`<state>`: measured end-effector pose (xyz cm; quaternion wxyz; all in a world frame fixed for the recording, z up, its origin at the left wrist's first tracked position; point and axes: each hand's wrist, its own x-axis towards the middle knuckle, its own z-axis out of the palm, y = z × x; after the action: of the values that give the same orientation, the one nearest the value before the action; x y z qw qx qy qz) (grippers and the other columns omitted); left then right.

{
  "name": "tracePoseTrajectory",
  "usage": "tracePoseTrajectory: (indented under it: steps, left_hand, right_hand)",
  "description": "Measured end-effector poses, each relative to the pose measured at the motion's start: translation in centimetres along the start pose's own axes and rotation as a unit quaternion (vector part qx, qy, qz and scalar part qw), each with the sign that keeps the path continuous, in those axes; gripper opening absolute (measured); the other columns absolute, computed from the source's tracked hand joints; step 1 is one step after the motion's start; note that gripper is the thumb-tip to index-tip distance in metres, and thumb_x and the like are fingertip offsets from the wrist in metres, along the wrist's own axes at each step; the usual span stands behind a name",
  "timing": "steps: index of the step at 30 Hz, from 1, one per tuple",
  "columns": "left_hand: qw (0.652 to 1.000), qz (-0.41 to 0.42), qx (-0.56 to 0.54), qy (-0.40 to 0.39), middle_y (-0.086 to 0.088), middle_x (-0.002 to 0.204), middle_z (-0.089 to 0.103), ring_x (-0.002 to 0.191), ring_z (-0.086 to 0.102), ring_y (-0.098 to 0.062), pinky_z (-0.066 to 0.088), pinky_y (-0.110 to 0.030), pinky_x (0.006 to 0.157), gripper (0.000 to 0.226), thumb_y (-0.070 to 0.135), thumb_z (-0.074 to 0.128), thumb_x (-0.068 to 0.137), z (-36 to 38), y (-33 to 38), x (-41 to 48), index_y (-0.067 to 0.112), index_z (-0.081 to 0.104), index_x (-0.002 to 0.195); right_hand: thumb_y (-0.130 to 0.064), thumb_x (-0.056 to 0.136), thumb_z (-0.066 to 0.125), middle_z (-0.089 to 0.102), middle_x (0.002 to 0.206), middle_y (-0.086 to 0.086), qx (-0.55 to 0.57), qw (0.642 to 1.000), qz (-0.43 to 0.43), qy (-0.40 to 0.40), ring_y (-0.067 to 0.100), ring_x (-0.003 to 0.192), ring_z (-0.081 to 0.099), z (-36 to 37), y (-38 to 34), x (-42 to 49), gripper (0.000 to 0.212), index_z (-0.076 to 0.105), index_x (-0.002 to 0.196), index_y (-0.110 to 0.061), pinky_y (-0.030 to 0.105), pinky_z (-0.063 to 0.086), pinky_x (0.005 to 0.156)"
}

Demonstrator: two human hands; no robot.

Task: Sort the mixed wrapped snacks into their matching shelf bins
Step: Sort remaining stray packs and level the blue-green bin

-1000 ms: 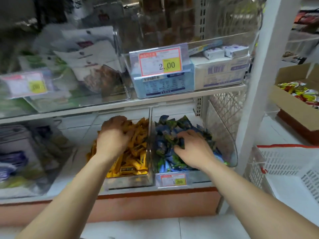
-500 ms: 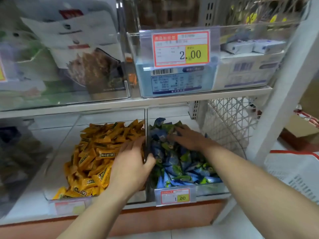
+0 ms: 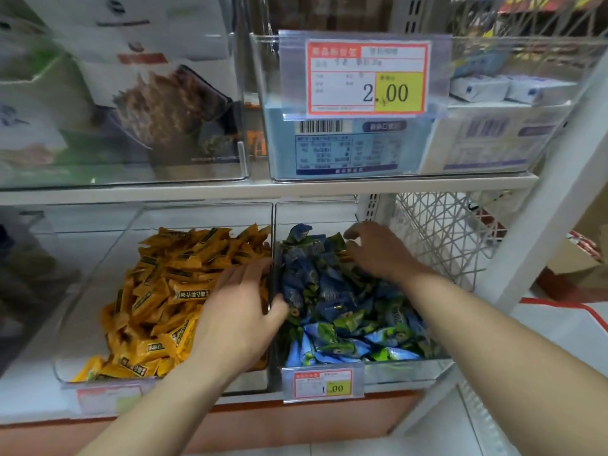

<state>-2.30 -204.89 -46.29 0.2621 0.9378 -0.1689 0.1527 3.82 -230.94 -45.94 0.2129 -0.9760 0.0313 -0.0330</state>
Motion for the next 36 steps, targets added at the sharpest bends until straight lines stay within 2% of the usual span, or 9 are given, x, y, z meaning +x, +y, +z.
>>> tracePoseTrajectory:
  steps: [3,12,18,21,24,26,31,34,36]
  left_hand:
    - [1.000,0.001,-0.005,-0.007,0.003,0.125,0.062,0.121,0.049,-0.021,0.047,-0.035,0.090,0.052,0.039,0.064,0.085,-0.1,-0.2,-0.2,0.027,0.052,0.134]
    - [1.000,0.010,-0.011,-0.023,0.007,0.122,0.060,0.117,0.046,-0.016,0.041,-0.029,0.084,0.055,0.049,0.064,0.083,-0.1,-0.4,0.2,0.031,0.050,0.133]
    - [0.999,0.007,-0.015,-0.032,0.006,0.125,0.059,0.118,0.047,-0.017,0.044,-0.031,0.090,0.055,0.047,0.064,0.084,-0.4,-0.2,0.2,0.029,0.049,0.134]
    - [0.998,-0.001,-0.019,-0.052,0.006,0.129,0.058,0.122,0.046,-0.018,0.045,-0.032,0.093,0.058,0.050,0.063,0.085,-0.8,-0.2,0.5,0.030,0.047,0.136]
    - [0.997,-0.005,-0.037,-0.062,0.006,0.130,0.059,0.121,0.051,-0.018,0.049,-0.034,0.091,0.057,0.055,0.059,0.087,-1.3,-0.2,0.8,0.033,0.046,0.137]
    - [0.999,0.006,-0.042,-0.018,0.004,0.130,0.060,0.118,0.055,-0.020,0.052,-0.034,0.086,0.058,0.055,0.058,0.088,-1.8,0.2,1.0,0.034,0.042,0.140]
    - [0.982,0.052,-0.173,0.059,0.012,0.110,0.067,0.100,0.062,-0.011,0.054,-0.036,0.083,0.041,0.047,0.059,0.092,-3.1,1.7,1.4,0.034,0.050,0.130]
    - [0.989,0.023,-0.125,0.074,0.013,0.085,0.067,0.075,0.065,-0.010,0.049,-0.027,0.061,0.022,0.037,0.063,0.093,-3.6,0.5,1.9,0.032,0.059,0.114]
    - [0.994,-0.016,-0.036,0.106,0.007,0.085,0.067,0.076,0.063,-0.014,0.042,-0.025,0.057,0.025,0.036,0.063,0.094,-4.3,-1.1,2.2,0.029,0.060,0.117]
  right_hand:
    - [-0.030,0.096,0.053,0.062,0.124,0.014,-0.053,0.990,0.044,-0.125,0.028,0.109,0.059,1.6,0.7,3.7,0.035,0.061,0.122,-0.009,0.038,0.049,0.094]
    - [-0.040,0.099,0.051,0.061,0.128,0.013,-0.059,0.982,0.054,-0.169,0.029,0.113,0.058,3.1,2.3,4.9,0.045,0.055,0.131,-0.008,0.028,0.041,0.084]
    - [-0.024,0.093,0.058,0.069,0.104,0.015,-0.068,0.980,0.055,-0.178,0.024,0.085,0.061,2.1,1.9,4.0,0.026,0.071,0.102,-0.003,0.032,0.051,0.078]
    - [-0.029,0.089,0.066,0.067,0.107,0.004,-0.069,0.995,0.016,-0.065,0.020,0.094,0.060,0.6,1.3,2.5,0.019,0.070,0.103,-0.017,0.033,0.050,0.084]
    - [-0.021,0.081,0.069,0.066,0.097,-0.013,0.099,0.991,-0.005,0.088,0.005,0.087,0.063,-1.4,-0.8,0.0,0.014,0.065,0.093,-0.027,0.019,0.049,0.070]
    - [-0.017,0.078,0.074,0.068,0.091,-0.014,0.221,0.971,-0.035,0.078,-0.003,0.080,0.064,-3.0,-3.2,-2.1,0.021,0.063,0.092,-0.028,0.009,0.045,0.065]
    - [-0.007,0.080,0.078,0.076,0.091,0.004,0.405,0.906,-0.121,-0.019,0.020,0.090,0.072,-3.7,-8.8,-5.6,0.018,0.070,0.090,-0.020,0.033,0.059,0.079]
    - [-0.028,0.092,0.068,0.075,0.096,-0.010,0.359,0.928,-0.098,-0.009,0.008,0.092,0.069,-3.2,-9.3,-4.3,0.008,0.075,0.091,-0.031,0.030,0.056,0.080]
    - [-0.035,0.094,0.062,0.071,0.101,-0.019,0.283,0.955,-0.079,0.039,0.001,0.092,0.065,-2.6,-8.2,-2.3,0.011,0.074,0.095,-0.035,0.025,0.048,0.080]
